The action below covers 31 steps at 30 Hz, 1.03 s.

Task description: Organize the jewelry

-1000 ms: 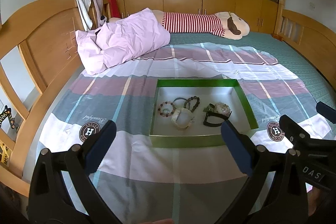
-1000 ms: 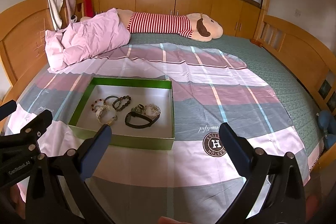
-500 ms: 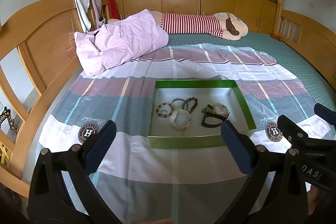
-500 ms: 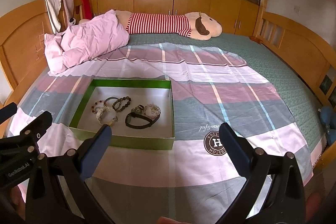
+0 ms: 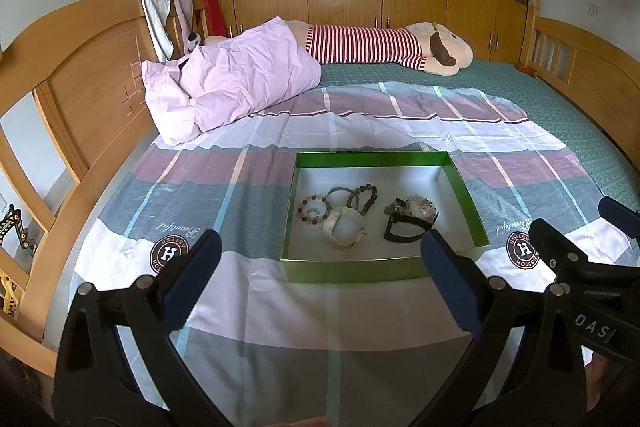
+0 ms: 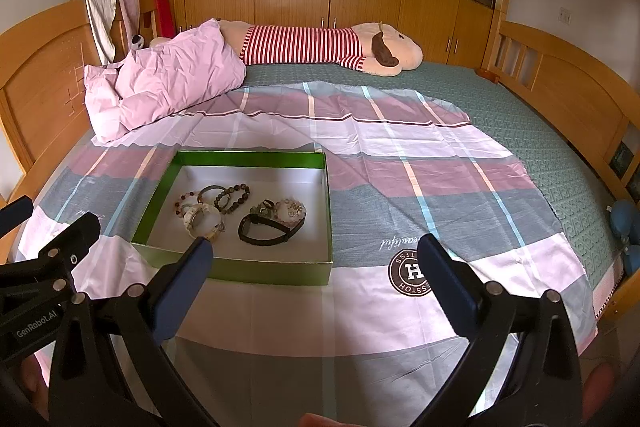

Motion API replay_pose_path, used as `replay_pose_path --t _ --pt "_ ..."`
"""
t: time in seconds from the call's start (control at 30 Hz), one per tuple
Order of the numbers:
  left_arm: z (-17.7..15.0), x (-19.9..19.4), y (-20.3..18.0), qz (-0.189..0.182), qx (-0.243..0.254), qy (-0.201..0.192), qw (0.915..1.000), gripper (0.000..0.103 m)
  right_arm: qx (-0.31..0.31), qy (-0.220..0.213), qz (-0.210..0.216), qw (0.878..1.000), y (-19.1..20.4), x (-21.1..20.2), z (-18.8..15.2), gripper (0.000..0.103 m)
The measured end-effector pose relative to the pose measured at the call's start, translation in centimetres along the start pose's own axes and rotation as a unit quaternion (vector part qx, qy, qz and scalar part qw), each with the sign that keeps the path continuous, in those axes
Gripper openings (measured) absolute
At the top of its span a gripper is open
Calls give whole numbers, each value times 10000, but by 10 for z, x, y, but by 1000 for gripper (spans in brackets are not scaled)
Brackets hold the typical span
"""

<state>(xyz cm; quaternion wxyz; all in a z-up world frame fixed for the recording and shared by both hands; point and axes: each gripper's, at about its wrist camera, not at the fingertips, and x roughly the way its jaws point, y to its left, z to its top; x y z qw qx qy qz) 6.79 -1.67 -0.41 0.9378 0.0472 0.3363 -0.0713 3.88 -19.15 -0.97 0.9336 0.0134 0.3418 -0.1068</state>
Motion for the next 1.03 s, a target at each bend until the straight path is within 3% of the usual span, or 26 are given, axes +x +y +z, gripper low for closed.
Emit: replay_pose_path --t 0.67,0.77,1.03 --pt "0 5 0 -113 -80 67 9999 99 -6 12 -49 10000 0 1 1 100" --pt "-1 4 -4 -39 99 26 9999 99 21 7 -58 10000 -1 2 2 100" --pt "1 5 -1 -232 -34 117 9997 99 45 11 -62 10000 1 2 1 100"
